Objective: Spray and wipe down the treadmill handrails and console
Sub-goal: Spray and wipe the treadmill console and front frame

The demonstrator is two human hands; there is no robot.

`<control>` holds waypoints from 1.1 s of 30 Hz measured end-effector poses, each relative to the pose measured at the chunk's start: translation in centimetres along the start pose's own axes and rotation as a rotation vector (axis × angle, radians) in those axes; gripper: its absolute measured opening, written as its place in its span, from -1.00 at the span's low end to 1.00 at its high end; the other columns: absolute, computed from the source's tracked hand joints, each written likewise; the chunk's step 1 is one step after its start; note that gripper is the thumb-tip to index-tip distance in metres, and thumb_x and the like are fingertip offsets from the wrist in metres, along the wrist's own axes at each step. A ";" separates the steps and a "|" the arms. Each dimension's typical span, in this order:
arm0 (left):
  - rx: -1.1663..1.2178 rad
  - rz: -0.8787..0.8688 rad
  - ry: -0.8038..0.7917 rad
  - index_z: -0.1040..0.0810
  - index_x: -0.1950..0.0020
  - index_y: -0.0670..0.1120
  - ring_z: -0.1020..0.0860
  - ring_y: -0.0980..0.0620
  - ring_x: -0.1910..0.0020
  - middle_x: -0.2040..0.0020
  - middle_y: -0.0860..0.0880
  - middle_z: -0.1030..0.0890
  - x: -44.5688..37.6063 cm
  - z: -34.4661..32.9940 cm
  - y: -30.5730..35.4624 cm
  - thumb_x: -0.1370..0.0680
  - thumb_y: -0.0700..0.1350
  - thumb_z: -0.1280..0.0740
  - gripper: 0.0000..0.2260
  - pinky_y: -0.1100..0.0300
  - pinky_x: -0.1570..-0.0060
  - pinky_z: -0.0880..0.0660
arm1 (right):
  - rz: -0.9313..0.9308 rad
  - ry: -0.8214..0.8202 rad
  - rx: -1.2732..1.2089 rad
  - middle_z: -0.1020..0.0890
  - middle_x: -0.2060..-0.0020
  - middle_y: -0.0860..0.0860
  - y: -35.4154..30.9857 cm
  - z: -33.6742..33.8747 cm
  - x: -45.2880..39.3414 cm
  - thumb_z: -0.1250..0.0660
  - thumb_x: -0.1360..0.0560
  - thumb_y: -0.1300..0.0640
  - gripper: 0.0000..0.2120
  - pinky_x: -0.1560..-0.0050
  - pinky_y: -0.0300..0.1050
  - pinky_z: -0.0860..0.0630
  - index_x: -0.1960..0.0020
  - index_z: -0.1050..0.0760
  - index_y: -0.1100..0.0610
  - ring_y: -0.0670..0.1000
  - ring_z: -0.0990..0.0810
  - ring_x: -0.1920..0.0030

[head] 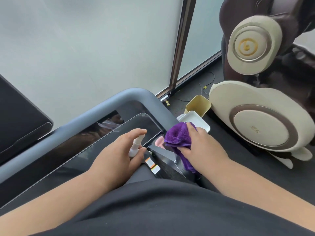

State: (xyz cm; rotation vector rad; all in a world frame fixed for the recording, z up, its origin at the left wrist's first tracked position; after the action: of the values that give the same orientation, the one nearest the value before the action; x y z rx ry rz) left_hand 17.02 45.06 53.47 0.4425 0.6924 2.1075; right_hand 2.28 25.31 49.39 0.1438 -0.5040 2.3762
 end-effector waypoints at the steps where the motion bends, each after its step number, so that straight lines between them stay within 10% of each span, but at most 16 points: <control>1: 0.001 -0.007 -0.002 -0.20 -0.33 0.40 -0.49 0.36 0.04 0.05 0.35 -0.52 -0.1 0.0 0.1 -0.52 0.15 -0.29 -0.56 0.44 0.12 -0.32 | 0.004 0.003 0.004 -0.46 -0.15 0.03 -0.8 0.2 -1.2 -0.28 -0.51 -0.27 -0.27 0.10 -0.07 -0.43 -0.54 -0.06 -0.05 0.12 -0.55 -0.07; 12: -0.047 -0.148 -0.048 -0.21 -0.33 0.38 -0.48 0.24 0.00 0.03 0.39 -0.50 0.1 0.4 1.7 -0.51 0.12 -0.31 -0.55 0.29 0.14 -0.40 | -0.020 0.027 0.011 -0.49 -0.21 0.11 -5.4 0.9 -8.4 -0.17 -0.57 -0.19 -0.40 0.11 -0.02 -0.38 -0.55 -0.13 -0.08 0.23 -0.54 -0.16; 20: -0.011 -0.320 -0.185 -0.16 -0.32 0.42 -0.50 0.17 0.07 -0.01 0.29 -0.52 2.7 0.5 2.2 -0.54 0.11 -0.32 -0.53 0.21 0.16 -0.47 | -0.228 0.156 -0.125 -0.49 -0.06 0.00 0.7 0.5 2.2 -0.27 -0.52 -0.06 -0.56 0.09 0.02 -0.52 -0.39 -0.32 -0.20 0.18 -0.56 -0.02; 24: -0.023 -0.431 -0.193 -0.16 -0.32 0.40 -0.41 0.32 0.05 0.03 0.42 -0.40 4.8 1.5 2.3 -0.56 0.04 -0.37 -0.49 0.52 0.18 -0.30 | -0.341 0.197 -0.008 -0.44 -0.32 0.05 1.1 -0.7 7.5 -0.30 -0.54 0.03 -0.39 -0.14 0.03 -0.48 -0.54 -0.20 -0.12 0.18 -0.49 -0.19; 33: 0.138 -0.504 -0.275 -0.11 -0.36 0.54 -0.55 0.29 0.08 0.01 0.41 -0.54 8.2 0.7 6.2 -0.53 0.18 -0.31 -0.46 0.46 0.19 -0.41 | -0.422 0.457 -0.276 -0.40 -0.40 -0.06 -5.2 1.0 20.2 -0.35 -0.47 0.19 -0.33 -0.24 -0.02 -0.43 -0.52 -0.27 -0.14 0.06 -0.43 -0.31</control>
State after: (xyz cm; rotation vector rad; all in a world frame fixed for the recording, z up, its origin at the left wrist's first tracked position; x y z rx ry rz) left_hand 8.84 48.98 58.40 0.5553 0.7040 1.4995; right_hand -9.55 40.81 56.76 -0.3758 -0.5116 1.8279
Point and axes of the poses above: each hand's wrist, its own x-axis away from the middle knuckle, its own z-axis out of the back of the hand, y = z × x, the point moved 8 cm from there along -x, towards the middle knuckle
